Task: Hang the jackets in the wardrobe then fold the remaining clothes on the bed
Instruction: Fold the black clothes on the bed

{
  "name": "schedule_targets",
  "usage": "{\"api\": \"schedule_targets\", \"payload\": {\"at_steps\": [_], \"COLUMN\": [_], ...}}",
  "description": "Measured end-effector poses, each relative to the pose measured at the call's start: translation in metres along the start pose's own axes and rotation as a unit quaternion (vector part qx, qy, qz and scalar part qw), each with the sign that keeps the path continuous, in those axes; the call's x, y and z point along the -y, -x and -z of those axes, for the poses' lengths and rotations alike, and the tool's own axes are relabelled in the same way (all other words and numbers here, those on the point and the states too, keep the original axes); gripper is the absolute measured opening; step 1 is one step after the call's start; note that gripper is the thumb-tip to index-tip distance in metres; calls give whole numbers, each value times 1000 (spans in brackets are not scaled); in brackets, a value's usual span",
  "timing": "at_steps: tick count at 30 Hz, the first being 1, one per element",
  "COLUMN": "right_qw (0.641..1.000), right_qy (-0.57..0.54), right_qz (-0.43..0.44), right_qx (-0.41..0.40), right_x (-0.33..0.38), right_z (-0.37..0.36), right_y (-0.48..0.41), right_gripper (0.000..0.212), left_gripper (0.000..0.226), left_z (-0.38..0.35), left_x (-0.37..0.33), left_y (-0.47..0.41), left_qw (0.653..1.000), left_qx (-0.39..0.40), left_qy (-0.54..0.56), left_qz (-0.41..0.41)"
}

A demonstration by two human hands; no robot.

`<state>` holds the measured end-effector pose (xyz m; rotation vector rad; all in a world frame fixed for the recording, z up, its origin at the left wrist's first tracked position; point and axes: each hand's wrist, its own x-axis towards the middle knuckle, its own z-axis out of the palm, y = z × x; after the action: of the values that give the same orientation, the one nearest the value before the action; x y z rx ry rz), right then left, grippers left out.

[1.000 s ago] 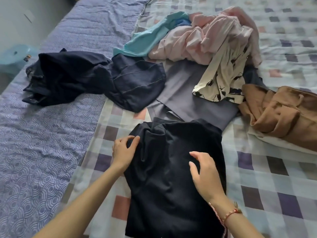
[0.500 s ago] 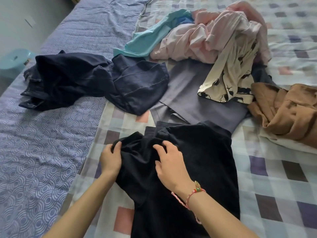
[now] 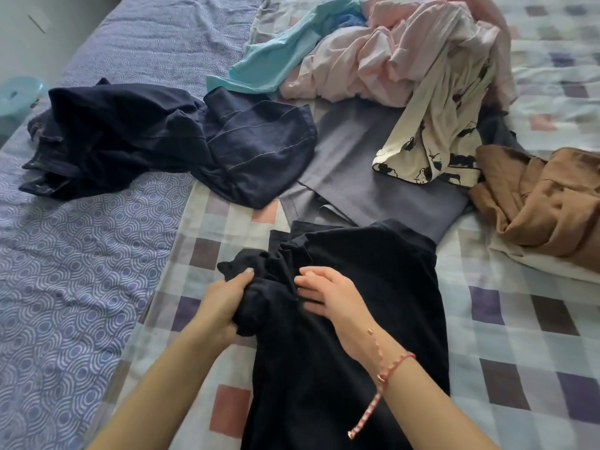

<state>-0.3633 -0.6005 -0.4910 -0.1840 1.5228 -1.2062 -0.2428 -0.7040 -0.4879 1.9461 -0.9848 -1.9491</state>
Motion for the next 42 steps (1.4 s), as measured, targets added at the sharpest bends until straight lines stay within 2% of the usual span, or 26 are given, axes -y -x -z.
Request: {"api": "schedule_targets", "payload": {"at_steps": [1,3,5,7,8,11,13,14,16,19,20,22,23,25,28,30,32,34,37,40,42], "right_qw": [999,995,989,985,986,995,987,978,947,863,862,921,944,966,982,987,988,982,964,926,868], "right_qy": [-32,-84,-131,-148,-139,-31,64,94,163,296,301,171,81,-22,-19,-2,59,130,201,289,401], "right_qz": [-23,-51,-71,-80,-82,-65,-40,-17,46,94,74,2,-33,-66,-56,-9,31,75,172,243,290], "right_qx": [19,21,0,-21,-33,-74,-145,-187,-273,-397,-402,-351,-319,-248,-180,-157,-138,-117,-41,25,33], "right_x": [-1,-7,-14,-20,-21,-18,-20,-22,-21,-9,-6,4,8,16,33,38,36,32,18,-12,-42], "right_z": [6,22,39,55,58,59,60,62,69,92,104,120,125,135,137,138,136,136,135,136,136], "right_y": [5,10,13,17,19,22,18,15,13,-2,-12,-29,-33,-39,-30,-20,-3,17,60,99,114], "right_gripper": [21,34,50,57,54,32,38,41,43,60,70,91,92,69,32,20,21,23,22,25,42], "left_gripper": [33,25,26,28,26,15,21,33,56,71,74,75,74,76,85,70,47,31,20,13,18], "left_z": [-12,-38,-58,-67,-67,-58,-48,-43,-38,-42,-47,-60,-68,-83,-93,-89,-74,-51,-8,31,52], "left_x": [0,4,12,22,28,33,36,38,36,23,19,7,2,-7,-20,-25,-22,-10,18,56,85], "left_y": [11,39,58,62,57,41,31,25,13,-15,-27,-45,-51,-60,-68,-63,-43,-14,21,32,30], "left_qw": [999,987,945,911,909,904,884,889,909,904,900,891,890,885,879,872,844,798,675,572,524], "left_qx": [15,117,246,308,282,56,-44,-61,-49,-14,-2,18,28,47,73,87,97,116,141,146,147], "left_qy": [-11,-67,-180,-242,-251,-253,-290,-308,-320,-344,-351,-357,-351,-343,-364,-366,-364,-355,-387,-442,-492], "left_qz": [-34,-93,-115,-130,-175,-340,-363,-334,-261,-253,-260,-279,-289,-310,-299,-312,-382,-473,-612,-675,-680]}}
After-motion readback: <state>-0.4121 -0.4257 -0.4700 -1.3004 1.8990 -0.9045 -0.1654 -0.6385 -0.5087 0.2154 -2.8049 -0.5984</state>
